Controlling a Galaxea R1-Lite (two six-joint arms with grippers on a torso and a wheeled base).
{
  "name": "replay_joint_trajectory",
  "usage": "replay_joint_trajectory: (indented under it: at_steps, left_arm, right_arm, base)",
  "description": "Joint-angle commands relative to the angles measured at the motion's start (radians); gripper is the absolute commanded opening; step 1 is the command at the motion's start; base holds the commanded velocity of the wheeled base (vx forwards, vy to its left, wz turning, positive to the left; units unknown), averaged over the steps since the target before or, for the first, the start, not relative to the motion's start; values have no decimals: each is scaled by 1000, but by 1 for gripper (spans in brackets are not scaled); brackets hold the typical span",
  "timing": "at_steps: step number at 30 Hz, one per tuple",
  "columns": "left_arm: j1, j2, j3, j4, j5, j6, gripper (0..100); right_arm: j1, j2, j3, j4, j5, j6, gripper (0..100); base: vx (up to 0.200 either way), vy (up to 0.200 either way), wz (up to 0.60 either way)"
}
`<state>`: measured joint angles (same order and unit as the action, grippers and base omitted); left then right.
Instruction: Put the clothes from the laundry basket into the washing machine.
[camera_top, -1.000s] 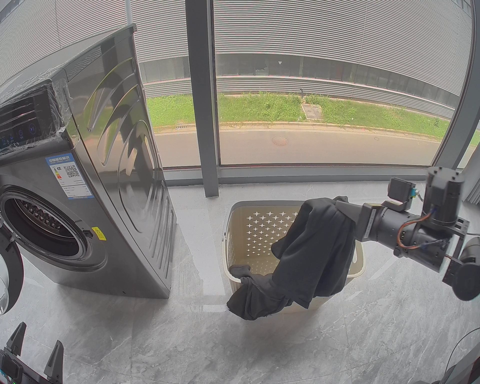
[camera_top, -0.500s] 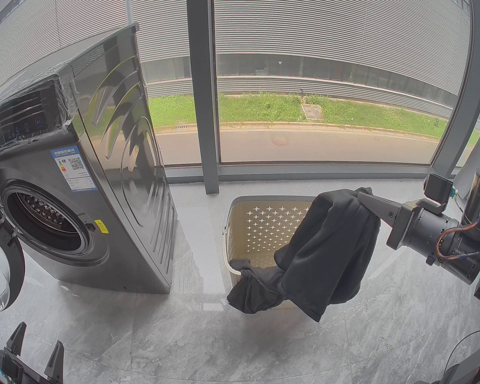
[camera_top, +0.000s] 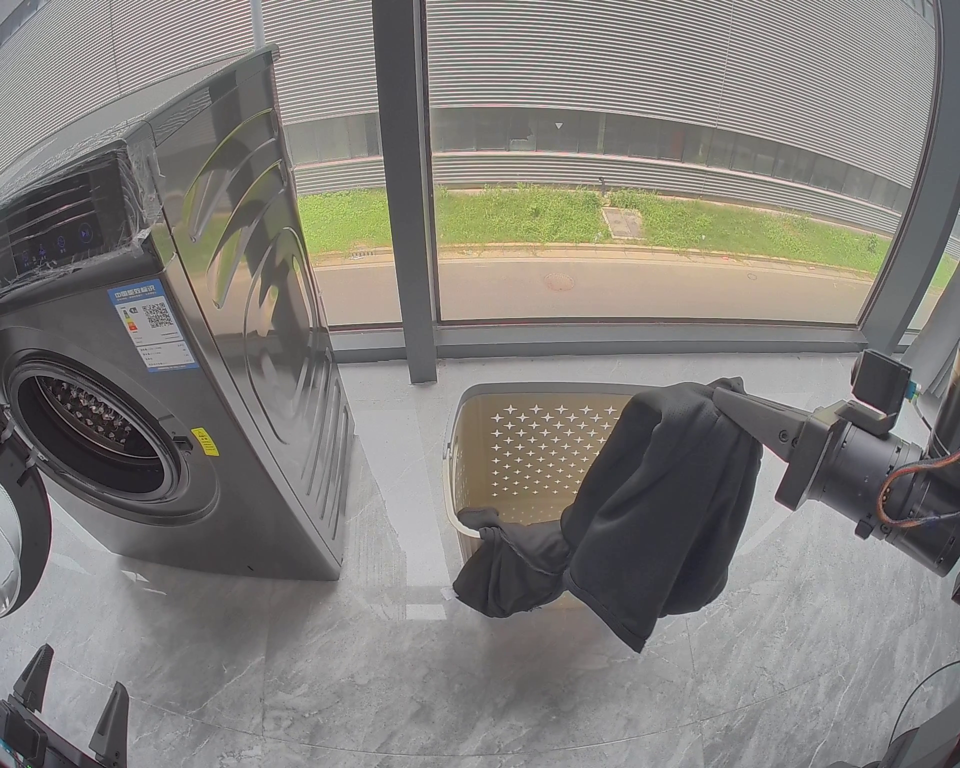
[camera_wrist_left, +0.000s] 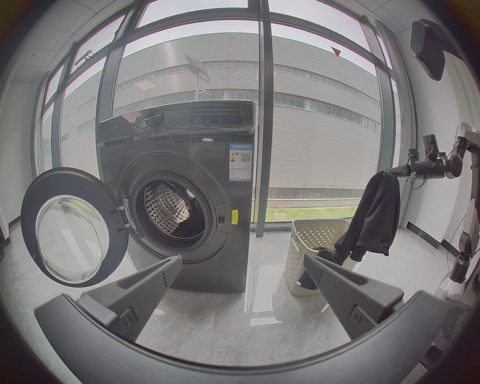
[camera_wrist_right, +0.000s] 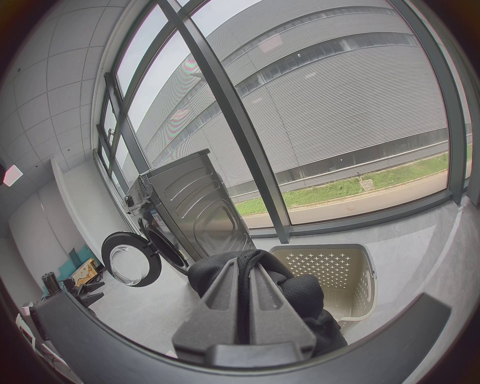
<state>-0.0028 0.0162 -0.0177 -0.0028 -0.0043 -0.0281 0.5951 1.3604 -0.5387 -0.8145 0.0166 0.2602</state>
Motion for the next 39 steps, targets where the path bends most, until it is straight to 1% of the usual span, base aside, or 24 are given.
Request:
replay_joint_trajectory:
  at_steps: [1,10,16,25,29,37,39]
  left_arm:
    - [0,-16,18,0,0,-1,100]
    - [0,-16,18,0,0,-4,100]
    - [0,-16,18,0,0,-3,100]
    - [0,-16,18,0,0,-3,100]
    - [0,-16,18,0,0,-4,100]
    - [0,-16,18,0,1,-1,100]
    - [0,-16,18,0,1,0,100]
  right_arm:
    - [9,2,2,0,0,1,0]
    - [12,-1,5,0,0,-1,0]
    - [46,-6,5,-3,0,-1,0]
    - [52,-6,2,-6,5,-1,0]
    - [80,-4,5,-35,6,2,0]
    - [65,6,8,-41,0,-1,0]
    - [58,8,5,-40,-7,-1,0]
  base:
    - [0,200,0]
    - [0,200,0]
    - [0,200,0]
    - [0,200,0]
    - [0,200,0]
    - [0,200,0]
    - [0,0,0]
